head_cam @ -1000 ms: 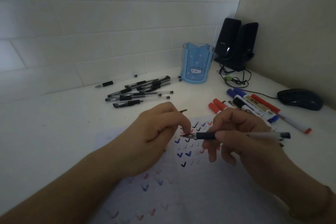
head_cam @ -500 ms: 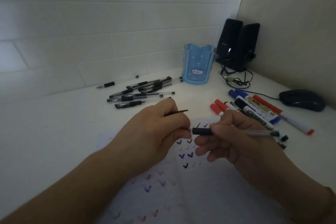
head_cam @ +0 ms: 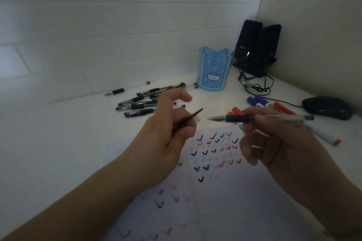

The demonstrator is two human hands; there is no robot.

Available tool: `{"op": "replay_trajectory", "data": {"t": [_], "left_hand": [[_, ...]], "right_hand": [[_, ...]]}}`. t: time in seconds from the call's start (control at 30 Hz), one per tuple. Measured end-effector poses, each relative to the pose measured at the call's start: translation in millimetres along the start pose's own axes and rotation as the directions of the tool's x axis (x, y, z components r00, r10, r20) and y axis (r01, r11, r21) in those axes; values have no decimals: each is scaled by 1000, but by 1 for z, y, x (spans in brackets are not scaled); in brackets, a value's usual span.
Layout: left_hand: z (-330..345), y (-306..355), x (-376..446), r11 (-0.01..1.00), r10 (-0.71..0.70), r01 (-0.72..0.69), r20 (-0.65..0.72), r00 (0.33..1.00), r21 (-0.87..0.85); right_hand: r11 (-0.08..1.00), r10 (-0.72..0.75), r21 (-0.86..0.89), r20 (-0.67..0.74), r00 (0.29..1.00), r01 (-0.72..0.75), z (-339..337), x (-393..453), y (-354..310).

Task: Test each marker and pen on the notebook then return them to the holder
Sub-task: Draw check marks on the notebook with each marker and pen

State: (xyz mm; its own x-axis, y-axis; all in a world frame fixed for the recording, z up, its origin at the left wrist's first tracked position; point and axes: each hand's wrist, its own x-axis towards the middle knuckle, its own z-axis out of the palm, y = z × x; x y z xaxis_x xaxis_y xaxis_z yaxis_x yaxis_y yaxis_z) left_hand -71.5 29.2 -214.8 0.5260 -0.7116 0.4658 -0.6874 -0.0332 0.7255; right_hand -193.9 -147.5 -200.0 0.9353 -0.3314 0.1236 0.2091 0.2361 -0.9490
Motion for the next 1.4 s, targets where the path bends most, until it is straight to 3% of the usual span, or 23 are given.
{"op": "replay_trajectory", "data": {"t": [0.13,0.33,0.47,0.77,1.07,1.4], "left_hand": [[0,-1,1,997,-69,70,22,997,-42],[-1,-2,-1,997,-9,8,14,1000,73],[-3,-4,1,994,4,-2,-14,1000,111],[0,-8,0,999,16,-16,-1,1000,30],[1,-3,-1,994,26,-32,57,998,109],[-5,0,-1,1000,-17,18,-32,999,13]], "right_hand": [[996,11,-86,-29,1000,-13,0,1,2],[987,11,-161,-46,999,-19,1,0,2],[987,8,-160,-138,990,-30,-2,-1,-2],[990,-27,-139,-154,988,5,-2,1,-4],[952,25,-300,-102,994,-54,8,-2,5],[934,-161,-337,-102,982,118,21,-11,12]]}}
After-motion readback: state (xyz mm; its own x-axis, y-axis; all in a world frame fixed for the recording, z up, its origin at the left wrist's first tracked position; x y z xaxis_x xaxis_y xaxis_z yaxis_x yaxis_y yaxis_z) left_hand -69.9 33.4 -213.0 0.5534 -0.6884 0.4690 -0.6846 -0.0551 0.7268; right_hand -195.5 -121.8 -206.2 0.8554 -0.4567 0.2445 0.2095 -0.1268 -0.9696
